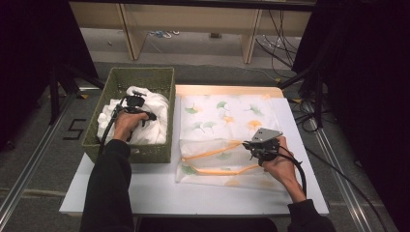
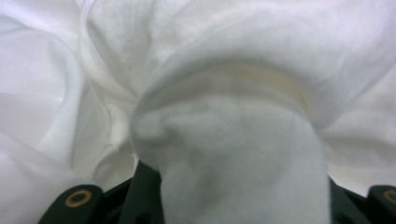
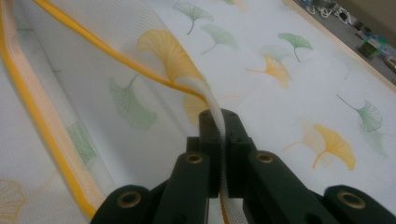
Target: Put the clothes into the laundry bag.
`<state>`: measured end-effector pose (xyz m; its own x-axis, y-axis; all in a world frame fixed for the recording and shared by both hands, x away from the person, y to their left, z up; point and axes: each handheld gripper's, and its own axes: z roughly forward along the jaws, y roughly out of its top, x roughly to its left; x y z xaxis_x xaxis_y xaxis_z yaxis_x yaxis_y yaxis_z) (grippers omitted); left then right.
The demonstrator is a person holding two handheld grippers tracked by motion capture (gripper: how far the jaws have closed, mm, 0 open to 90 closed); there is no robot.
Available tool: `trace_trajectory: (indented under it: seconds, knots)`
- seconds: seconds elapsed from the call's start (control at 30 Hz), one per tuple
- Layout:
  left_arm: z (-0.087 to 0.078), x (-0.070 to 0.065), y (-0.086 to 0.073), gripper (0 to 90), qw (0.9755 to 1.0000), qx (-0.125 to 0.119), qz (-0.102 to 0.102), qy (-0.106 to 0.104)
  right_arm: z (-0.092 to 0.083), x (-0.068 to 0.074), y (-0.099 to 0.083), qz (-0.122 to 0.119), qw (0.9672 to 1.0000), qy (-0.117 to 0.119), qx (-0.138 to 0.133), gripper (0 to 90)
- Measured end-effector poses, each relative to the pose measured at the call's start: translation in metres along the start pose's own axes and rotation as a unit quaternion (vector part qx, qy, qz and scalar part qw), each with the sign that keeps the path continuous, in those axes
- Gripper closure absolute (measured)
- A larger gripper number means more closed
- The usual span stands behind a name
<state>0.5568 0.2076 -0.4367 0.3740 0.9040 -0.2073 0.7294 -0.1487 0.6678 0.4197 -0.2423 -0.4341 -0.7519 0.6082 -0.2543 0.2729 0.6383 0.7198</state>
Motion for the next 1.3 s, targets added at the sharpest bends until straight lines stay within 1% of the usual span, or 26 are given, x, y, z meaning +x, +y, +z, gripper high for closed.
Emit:
trace_trajectory:
  seconds: [0.03,0.07,0.1,0.13,0.2,0.27,0.33,0.37,0.4,0.47,0.5,0.57,0.63,0.67,0.7,0.73,0.8,0.83,0.93,0.97,1.0,1.03,1.13,1.17,1.2,1.3]
  knots:
    - [-0.006,0.0,0.002,67.9,0.9995,-0.016,-0.009,-0.026,0.0,-0.002,-0.001,-0.006,1.0,0.001,0.004,89.4]
    - [-0.014,0.0,0.005,67.9,0.9983,-0.037,-0.016,-0.041,0.0,-0.002,-0.001,-0.008,1.0,0.0,0.003,89.4]
    - [-0.018,0.0,0.006,68.0,0.9975,-0.047,-0.022,-0.049,0.0,-0.002,0.0,-0.007,1.0,0.0,0.002,89.5]
    - [-0.018,0.0,0.006,68.1,0.9975,-0.047,-0.022,-0.049,0.0,-0.002,0.0,-0.007,1.0,0.0,0.002,89.5]
    - [-0.025,-0.003,0.009,68.2,0.9956,-0.064,-0.026,-0.063,-0.001,-0.003,0.0,-0.008,1.0,0.001,0.003,89.5]
    - [-0.033,-0.003,0.011,68.3,0.9929,-0.084,-0.033,-0.078,-0.002,-0.003,-0.001,-0.005,1.0,0.0,0.005,89.6]
    - [-0.043,-0.004,0.012,68.4,0.989,-0.108,-0.044,-0.092,-0.002,-0.003,0.0,0.0,1.0,-0.001,0.0,89.6]
    - [-0.05,-0.004,0.013,68.5,0.9865,-0.119,-0.048,-0.102,-0.001,-0.004,0.0,-0.007,1.0,-0.001,-0.003,89.6]
    - [-0.056,-0.004,0.014,68.4,0.9846,-0.128,-0.05,-0.108,-0.002,-0.004,0.0,0.001,1.0,0.002,0.004,89.6]
    - [-0.068,-0.003,0.015,68.5,0.9792,-0.149,-0.057,-0.125,-0.003,-0.005,0.0,0.0,1.0,-0.001,0.004,89.6]
    - [-0.074,-0.003,0.015,68.5,0.9772,-0.155,-0.058,-0.133,-0.002,-0.005,0.0,-0.003,1.0,-0.003,-0.002,89.6]
    - [-0.083,-0.005,0.015,68.4,0.9746,-0.159,-0.06,-0.146,-0.003,-0.004,0.001,0.008,1.0,-0.002,-0.001,89.7]
    - [-0.091,-0.008,0.016,68.4,0.9751,-0.16,-0.053,-0.145,-0.002,-0.006,0.002,-0.002,1.0,-0.003,-0.004,89.7]
    - [-0.097,-0.011,0.017,68.4,0.9744,-0.162,-0.047,-0.148,-0.002,-0.006,0.002,-0.005,1.0,-0.003,-0.001,89.6]
    - [-0.104,-0.015,0.019,68.4,0.9726,-0.168,-0.042,-0.154,-0.003,-0.006,0.003,0.004,1.0,-0.003,0.001,89.6]
    - [-0.104,-0.015,0.019,68.4,0.9726,-0.168,-0.042,-0.154,-0.003,-0.006,0.003,0.004,1.0,-0.003,0.001,89.6]
    - [-0.119,-0.025,0.021,68.4,0.9684,-0.182,-0.028,-0.169,-0.003,-0.008,0.003,-0.001,1.0,-0.006,-0.005,89.6]
    - [-0.119,-0.025,0.021,68.4,0.9684,-0.182,-0.028,-0.169,-0.003,-0.008,0.003,-0.001,1.0,-0.006,-0.005,89.6]
    - [-0.132,-0.037,0.02,68.4,0.9662,-0.189,-0.015,-0.175,-0.005,-0.01,0.003,0.004,0.9999,-0.01,-0.009,89.6]
    - [-0.14,-0.045,0.02,68.4,0.9646,-0.193,-0.002,-0.179,-0.006,-0.01,0.004,0.005,0.9998,-0.013,-0.011,89.6]
    - [-0.14,-0.045,0.02,68.4,0.9646,-0.193,-0.002,-0.179,-0.006,-0.01,0.004,0.005,0.9998,-0.013,-0.011,89.6]
    - [-0.144,-0.049,0.021,68.4,0.9635,-0.198,0.003,-0.181,-0.007,-0.009,0.004,0.011,0.9999,-0.007,-0.006,89.6]
    - [-0.153,-0.062,0.021,68.4,0.9602,-0.196,0.017,-0.198,-0.007,-0.012,0.005,0.008,0.9999,-0.009,-0.01,89.6]
    - [-0.159,-0.071,0.021,68.4,0.9595,-0.197,0.031,-0.199,-0.009,-0.012,0.005,0.008,0.9998,-0.015,-0.011,89.6]
    - [-0.159,-0.071,0.021,68.4,0.9595,-0.197,0.031,-0.199,-0.009,-0.012,0.005,0.008,0.9998,-0.015,-0.011,89.6]
    - [-0.167,-0.083,0.02,68.4,0.9537,-0.202,0.045,-0.219,-0.007,-0.012,0.005,0.015,0.9997,-0.014,-0.013,89.6]
